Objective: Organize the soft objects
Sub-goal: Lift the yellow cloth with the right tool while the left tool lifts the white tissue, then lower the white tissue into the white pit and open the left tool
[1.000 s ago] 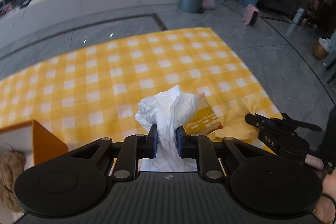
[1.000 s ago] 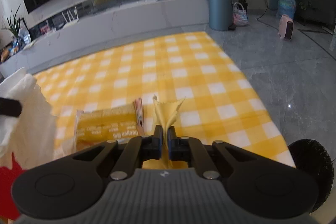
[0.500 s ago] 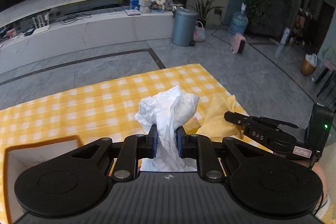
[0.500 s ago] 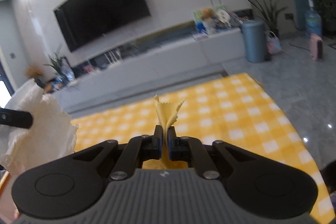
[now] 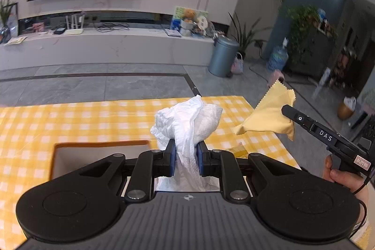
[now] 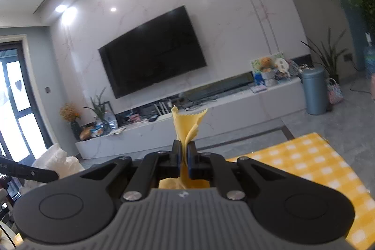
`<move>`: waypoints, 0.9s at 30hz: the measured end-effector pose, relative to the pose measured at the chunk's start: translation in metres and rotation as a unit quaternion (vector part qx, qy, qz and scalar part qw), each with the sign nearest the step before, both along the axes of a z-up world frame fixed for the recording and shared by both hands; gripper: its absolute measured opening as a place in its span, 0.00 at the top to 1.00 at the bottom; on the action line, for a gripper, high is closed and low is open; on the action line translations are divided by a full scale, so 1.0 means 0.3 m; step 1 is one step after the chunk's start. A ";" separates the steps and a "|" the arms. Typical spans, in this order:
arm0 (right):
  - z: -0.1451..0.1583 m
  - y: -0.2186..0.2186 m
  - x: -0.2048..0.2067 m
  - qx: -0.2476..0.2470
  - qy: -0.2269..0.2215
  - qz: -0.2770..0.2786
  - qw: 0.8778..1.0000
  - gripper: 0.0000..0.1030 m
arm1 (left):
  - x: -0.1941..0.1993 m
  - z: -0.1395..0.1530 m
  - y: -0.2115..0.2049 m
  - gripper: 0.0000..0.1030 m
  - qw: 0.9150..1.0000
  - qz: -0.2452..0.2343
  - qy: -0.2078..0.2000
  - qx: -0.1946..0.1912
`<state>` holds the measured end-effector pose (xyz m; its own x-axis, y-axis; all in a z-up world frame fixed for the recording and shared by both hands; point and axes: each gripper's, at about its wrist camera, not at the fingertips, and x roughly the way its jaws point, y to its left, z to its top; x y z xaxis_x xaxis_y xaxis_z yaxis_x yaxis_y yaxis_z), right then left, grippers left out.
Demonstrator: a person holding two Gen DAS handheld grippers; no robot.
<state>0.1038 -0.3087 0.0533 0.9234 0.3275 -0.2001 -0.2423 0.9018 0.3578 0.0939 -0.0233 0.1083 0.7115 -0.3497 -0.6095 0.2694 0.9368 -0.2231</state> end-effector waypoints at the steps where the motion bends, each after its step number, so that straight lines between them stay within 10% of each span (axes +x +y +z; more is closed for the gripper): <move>1: 0.009 0.026 -0.004 -0.002 -0.002 -0.001 1.000 0.97 | -0.010 -0.001 0.027 0.81 1.000 0.006 0.000 -0.008; 10: 0.027 0.292 -0.029 -0.019 -0.008 0.062 0.998 0.97 | 0.010 -0.091 0.155 0.81 0.999 0.040 0.008 -0.001; 27: -0.097 0.549 0.018 -0.093 0.036 0.120 0.988 0.97 | 0.210 -0.575 0.055 0.80 0.985 0.054 0.133 0.100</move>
<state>0.1091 -0.1442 0.0241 0.8055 0.4858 -0.3394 -0.4365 0.8737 0.2148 0.1569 -0.0069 -0.0643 0.5433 -0.1353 -0.8286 0.1228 0.9891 -0.0811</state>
